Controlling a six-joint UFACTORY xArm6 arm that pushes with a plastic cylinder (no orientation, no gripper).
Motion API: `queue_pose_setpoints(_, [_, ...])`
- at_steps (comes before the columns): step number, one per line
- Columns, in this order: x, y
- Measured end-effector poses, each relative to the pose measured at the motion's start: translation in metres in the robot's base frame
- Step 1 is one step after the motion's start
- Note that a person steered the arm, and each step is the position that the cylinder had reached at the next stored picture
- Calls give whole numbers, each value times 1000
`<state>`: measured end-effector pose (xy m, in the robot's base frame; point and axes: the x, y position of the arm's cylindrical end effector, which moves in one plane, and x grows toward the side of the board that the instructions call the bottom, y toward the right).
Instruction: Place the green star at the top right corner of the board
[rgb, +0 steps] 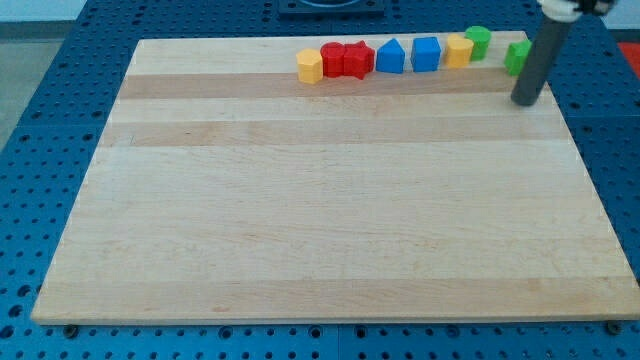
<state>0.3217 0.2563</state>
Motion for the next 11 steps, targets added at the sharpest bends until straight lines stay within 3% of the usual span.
queue_pose_setpoints(8, [-60,1])
queue_pose_setpoints(10, [-57,1])
queue_pose_setpoints(11, [-16,-23])
